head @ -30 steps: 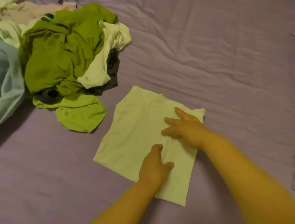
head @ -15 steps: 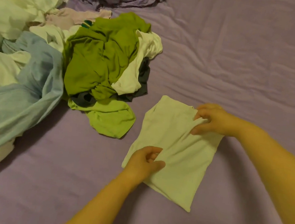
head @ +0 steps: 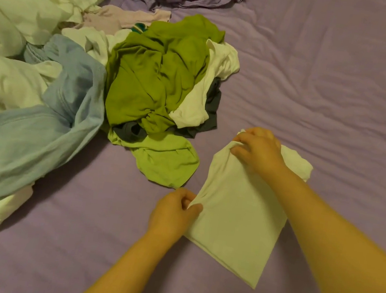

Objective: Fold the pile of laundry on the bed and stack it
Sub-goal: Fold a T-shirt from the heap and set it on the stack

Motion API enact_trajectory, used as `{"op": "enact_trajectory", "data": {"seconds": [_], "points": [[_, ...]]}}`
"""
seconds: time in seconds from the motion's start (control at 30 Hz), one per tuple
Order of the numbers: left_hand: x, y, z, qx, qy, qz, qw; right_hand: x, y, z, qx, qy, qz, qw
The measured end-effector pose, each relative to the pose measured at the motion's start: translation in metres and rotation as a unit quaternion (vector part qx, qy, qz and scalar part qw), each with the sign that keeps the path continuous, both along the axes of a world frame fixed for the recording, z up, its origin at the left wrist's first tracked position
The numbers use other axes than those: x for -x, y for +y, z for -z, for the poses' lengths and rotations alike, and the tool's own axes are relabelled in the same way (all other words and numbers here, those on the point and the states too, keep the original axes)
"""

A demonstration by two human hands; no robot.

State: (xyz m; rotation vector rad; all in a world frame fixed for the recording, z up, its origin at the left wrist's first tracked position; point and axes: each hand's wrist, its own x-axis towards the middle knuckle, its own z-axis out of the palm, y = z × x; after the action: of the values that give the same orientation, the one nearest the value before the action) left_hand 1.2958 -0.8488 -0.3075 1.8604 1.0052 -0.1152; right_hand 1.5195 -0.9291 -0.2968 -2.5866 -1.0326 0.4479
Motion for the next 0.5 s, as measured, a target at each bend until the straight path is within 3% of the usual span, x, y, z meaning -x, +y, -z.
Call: {"op": "enact_trajectory", "data": {"seconds": [0.13, 0.23, 0.33, 0.43, 0.5], "points": [[-0.003, 0.003, 0.000, -0.055, 0.023, 0.043, 0.997, 0.009, -0.005, 0.019, 0.078, -0.065, -0.014, 0.995], [-0.014, -0.001, 0.000, -0.048, 0.020, 0.064, 0.997, 0.023, -0.028, 0.023, 0.093, -0.100, 0.061, 0.989], [-0.034, -0.005, -0.001, -0.062, 0.011, 0.081, 0.995, 0.049, -0.064, 0.020, 0.027, -0.061, 0.181, 0.981], [-0.058, -0.010, -0.003, -0.060, 0.000, 0.093, 0.994, 0.083, -0.095, 0.020, -0.053, 0.037, 0.314, 0.947], [-0.072, -0.010, -0.003, -0.035, 0.003, 0.087, 0.996, 0.098, -0.101, 0.023, -0.094, 0.084, 0.344, 0.931]]}}
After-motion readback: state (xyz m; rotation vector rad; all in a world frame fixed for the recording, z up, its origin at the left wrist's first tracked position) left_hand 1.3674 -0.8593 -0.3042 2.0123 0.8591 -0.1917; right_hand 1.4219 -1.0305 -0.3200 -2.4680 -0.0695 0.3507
